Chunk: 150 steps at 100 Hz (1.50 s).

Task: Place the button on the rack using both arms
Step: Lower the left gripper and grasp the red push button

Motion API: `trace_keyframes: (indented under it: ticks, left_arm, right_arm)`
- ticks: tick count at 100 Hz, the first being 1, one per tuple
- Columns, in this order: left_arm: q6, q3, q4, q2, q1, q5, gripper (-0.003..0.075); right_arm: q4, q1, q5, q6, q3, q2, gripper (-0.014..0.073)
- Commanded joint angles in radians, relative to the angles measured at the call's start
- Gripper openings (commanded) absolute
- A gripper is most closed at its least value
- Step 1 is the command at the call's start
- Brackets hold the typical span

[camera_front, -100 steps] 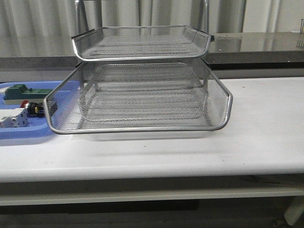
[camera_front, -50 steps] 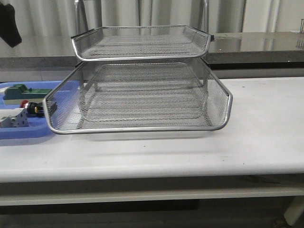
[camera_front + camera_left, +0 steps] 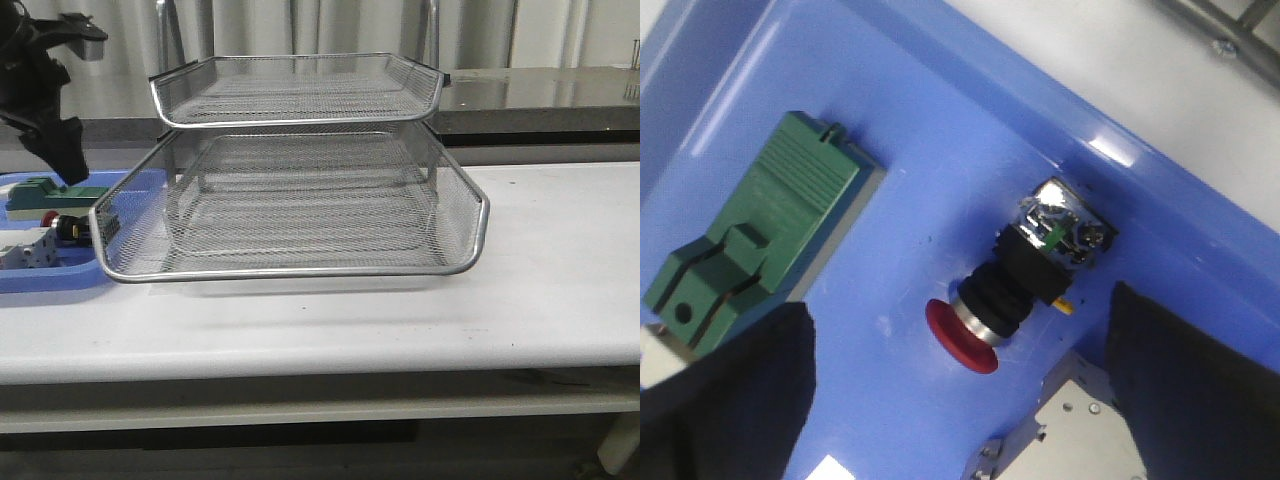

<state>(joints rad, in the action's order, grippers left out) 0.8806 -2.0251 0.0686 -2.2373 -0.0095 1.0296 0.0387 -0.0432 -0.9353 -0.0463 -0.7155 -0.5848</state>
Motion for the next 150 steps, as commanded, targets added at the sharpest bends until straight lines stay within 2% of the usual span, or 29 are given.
trace_keyframes:
  ticks: [1, 83, 150]
  left_arm:
    - [0.021, -0.037, 0.020, 0.039, -0.006, -0.021, 0.0561]
    - [0.126, -0.054, 0.048, -0.074, -0.008, -0.075, 0.0561]
    - [0.137, -0.054, 0.082, -0.125, -0.008, -0.090, 0.0561]
  right_arm:
    - [0.014, 0.008, 0.054, 0.003, -0.034, 0.000, -0.0068]
    - [0.014, 0.008, 0.054, 0.003, -0.034, 0.000, -0.0068]
    - [0.014, 0.008, 0.054, 0.003, -0.034, 0.000, -0.0068]
